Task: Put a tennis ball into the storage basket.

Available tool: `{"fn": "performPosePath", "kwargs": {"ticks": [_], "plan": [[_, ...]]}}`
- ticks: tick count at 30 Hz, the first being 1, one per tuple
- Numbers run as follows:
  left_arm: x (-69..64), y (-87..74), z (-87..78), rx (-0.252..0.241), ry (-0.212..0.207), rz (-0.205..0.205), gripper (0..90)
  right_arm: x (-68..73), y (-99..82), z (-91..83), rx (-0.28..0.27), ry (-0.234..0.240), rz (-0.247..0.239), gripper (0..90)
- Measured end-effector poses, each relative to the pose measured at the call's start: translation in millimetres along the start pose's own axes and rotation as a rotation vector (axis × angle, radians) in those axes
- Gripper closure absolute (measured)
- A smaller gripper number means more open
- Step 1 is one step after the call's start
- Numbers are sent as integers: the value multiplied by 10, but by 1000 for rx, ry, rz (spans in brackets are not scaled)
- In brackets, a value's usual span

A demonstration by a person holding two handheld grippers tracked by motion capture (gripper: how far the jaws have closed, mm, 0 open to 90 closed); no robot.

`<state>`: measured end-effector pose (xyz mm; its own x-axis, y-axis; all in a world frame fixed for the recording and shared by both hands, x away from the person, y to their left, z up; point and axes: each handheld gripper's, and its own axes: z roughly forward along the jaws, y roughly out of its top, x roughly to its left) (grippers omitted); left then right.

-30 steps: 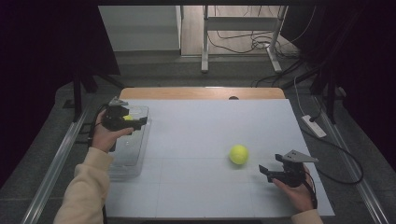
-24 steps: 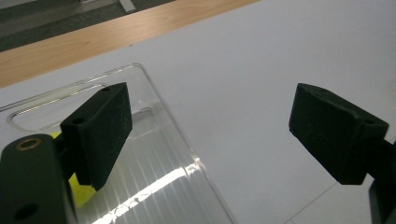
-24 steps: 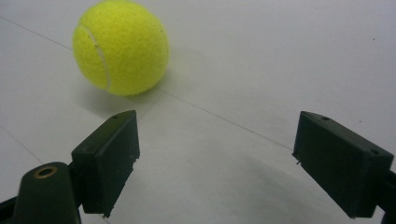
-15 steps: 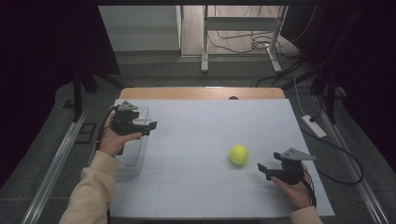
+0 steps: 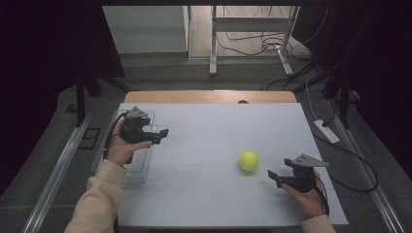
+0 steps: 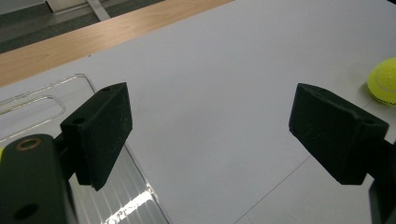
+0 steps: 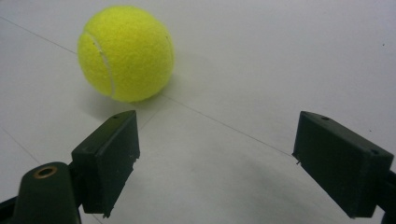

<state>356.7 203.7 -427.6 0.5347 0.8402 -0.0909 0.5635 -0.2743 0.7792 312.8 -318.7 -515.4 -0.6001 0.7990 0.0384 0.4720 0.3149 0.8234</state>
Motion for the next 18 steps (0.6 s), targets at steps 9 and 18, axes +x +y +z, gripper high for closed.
{"fn": "performPosePath", "kwargs": {"ticks": [9,18], "plan": [[-99,17,36,-3,-17,23,144,13,-8,-32,-4,-1,-4,144],[-194,6,82,-2,-42,40,142,5,-17,-31,2,-1,7,144]]}}
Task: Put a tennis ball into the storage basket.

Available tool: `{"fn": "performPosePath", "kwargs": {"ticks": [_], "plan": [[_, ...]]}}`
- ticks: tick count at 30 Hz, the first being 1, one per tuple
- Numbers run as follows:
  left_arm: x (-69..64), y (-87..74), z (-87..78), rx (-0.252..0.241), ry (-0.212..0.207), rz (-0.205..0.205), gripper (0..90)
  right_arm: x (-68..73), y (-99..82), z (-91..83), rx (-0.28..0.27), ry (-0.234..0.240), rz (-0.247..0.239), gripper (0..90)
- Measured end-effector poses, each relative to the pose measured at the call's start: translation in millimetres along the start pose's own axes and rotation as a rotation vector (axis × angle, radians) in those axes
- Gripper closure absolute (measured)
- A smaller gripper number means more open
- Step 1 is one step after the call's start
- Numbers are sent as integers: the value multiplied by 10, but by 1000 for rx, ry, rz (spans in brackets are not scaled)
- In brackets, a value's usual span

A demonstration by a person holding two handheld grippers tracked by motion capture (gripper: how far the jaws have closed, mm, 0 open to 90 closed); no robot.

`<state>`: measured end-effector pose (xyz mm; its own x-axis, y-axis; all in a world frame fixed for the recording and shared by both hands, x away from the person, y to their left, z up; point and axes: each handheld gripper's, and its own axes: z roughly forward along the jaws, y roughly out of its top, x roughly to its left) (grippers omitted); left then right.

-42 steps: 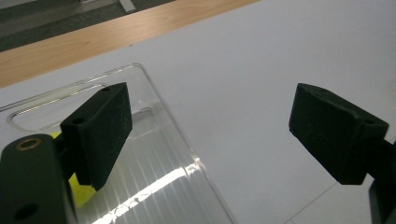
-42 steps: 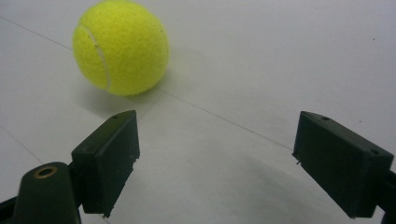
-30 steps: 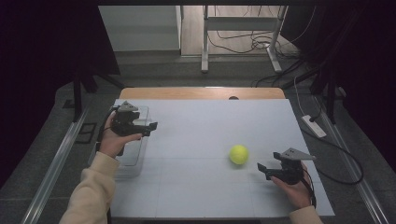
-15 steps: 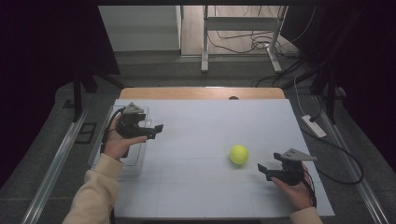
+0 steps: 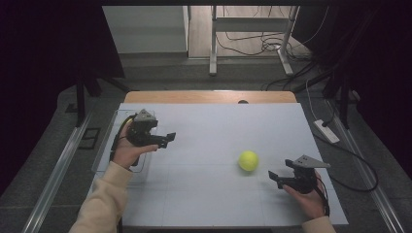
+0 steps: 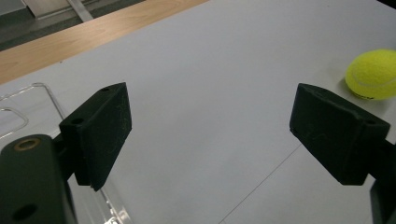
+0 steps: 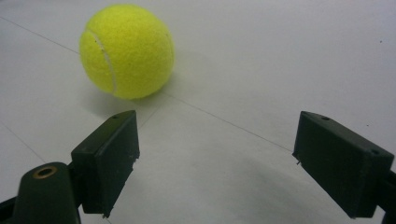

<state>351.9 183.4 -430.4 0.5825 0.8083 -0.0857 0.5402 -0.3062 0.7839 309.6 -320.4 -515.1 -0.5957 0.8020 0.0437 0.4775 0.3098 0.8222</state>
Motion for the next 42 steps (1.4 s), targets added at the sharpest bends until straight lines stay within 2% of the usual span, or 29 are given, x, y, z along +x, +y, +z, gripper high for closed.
{"fn": "performPosePath", "kwargs": {"ticks": [6,30,42], "plan": [[-102,1,70,16,-20,23,140,1,-10,-8,-1,-1,-3,144],[-411,90,192,12,-67,80,135,22,-26,-69,-8,-8,-2,144],[-557,139,332,25,-98,106,131,18,-26,-51,-3,-4,-7,144]]}}
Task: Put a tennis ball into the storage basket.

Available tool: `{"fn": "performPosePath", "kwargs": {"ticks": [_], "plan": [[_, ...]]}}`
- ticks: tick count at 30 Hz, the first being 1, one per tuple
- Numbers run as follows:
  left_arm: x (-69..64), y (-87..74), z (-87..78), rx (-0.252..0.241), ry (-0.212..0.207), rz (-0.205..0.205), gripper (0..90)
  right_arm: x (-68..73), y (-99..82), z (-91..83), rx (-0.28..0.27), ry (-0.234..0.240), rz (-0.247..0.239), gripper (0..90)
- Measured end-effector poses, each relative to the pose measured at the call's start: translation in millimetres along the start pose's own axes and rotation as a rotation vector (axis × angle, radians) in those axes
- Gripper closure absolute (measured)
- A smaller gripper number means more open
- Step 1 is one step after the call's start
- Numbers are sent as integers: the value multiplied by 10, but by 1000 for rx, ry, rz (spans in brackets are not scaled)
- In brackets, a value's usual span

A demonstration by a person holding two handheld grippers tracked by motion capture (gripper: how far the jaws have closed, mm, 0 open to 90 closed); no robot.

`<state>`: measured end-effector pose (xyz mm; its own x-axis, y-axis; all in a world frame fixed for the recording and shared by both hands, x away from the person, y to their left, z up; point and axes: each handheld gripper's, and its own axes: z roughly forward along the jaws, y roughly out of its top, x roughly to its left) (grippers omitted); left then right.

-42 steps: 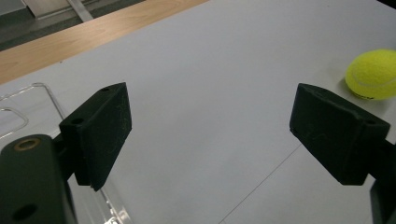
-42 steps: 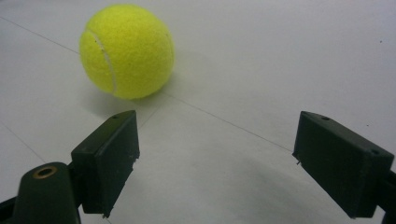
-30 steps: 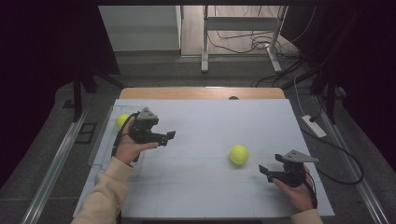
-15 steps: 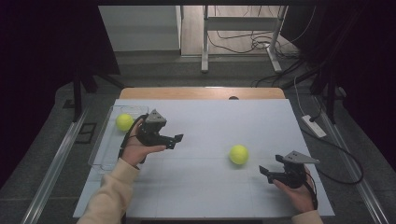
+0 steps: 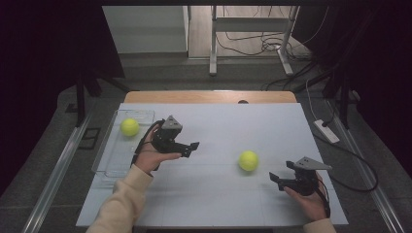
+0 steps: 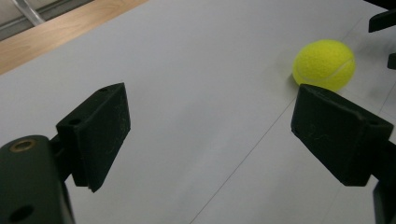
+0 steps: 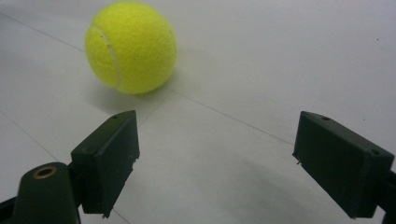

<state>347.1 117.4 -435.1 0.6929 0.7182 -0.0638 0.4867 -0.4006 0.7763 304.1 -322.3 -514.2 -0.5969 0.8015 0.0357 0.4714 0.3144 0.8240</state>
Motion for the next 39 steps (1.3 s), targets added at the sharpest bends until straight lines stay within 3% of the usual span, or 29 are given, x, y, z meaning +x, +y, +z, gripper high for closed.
{"fn": "performPosePath", "kwargs": {"ticks": [23,39], "plan": [[-288,152,315,30,-73,62,122,-1,-5,5,7,1,2,143],[-404,217,469,53,-104,89,112,-1,-7,12,13,1,2,142]]}}
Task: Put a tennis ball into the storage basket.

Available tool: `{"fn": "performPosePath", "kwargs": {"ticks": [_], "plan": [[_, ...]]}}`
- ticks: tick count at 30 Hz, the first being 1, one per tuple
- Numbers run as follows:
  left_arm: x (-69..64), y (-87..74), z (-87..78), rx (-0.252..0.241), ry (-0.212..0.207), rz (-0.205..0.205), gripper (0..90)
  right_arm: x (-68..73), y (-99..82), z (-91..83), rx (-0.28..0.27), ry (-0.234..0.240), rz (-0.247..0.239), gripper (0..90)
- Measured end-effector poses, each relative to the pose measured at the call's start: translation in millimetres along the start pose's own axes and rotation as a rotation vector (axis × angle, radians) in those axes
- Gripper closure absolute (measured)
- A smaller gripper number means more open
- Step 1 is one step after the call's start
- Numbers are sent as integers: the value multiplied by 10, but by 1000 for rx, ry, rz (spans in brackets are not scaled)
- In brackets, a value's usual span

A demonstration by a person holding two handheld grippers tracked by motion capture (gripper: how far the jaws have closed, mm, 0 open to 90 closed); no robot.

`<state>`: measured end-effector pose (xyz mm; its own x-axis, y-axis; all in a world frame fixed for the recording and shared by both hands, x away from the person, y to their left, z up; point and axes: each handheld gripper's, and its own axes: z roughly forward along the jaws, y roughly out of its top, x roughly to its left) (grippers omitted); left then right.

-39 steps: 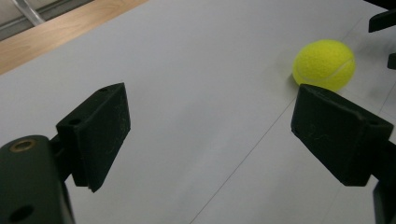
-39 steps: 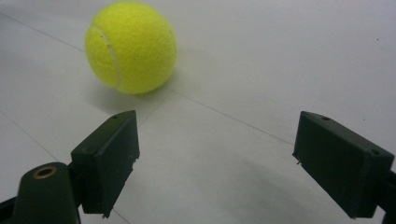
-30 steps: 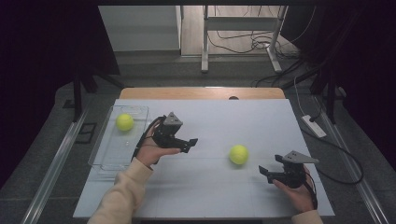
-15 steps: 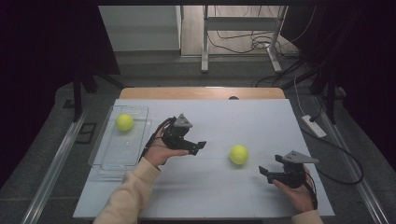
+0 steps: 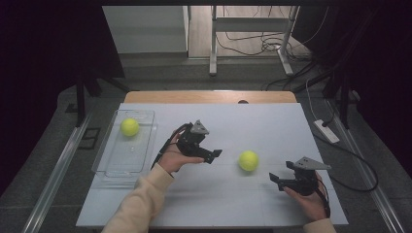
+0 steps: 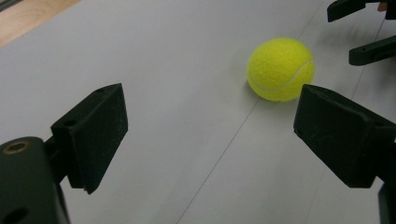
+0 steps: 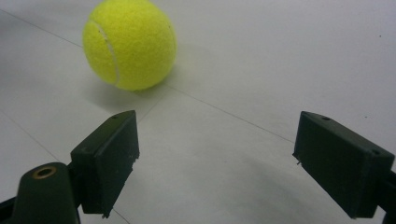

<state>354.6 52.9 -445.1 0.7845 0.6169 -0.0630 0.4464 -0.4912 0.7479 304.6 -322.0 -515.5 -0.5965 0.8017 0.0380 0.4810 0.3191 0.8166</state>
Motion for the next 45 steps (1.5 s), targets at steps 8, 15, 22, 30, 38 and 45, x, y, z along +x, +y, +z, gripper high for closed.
{"fn": "performPosePath", "kwargs": {"ticks": [8,15,22,30,38,45], "plan": [[-58,27,77,5,-18,6,107,1,8,-17,-17,13,17,143],[-135,81,168,10,-32,16,105,-1,6,-11,-15,12,11,143],[-188,120,242,19,-45,32,103,5,12,-23,-20,11,12,143],[-221,136,314,31,-51,38,101,30,19,-34,-23,15,12,143],[-273,179,435,49,-76,54,101,40,6,-56,-25,11,17,143],[-318,240,548,66,-97,68,99,32,-12,-79,-25,6,21,143]]}}
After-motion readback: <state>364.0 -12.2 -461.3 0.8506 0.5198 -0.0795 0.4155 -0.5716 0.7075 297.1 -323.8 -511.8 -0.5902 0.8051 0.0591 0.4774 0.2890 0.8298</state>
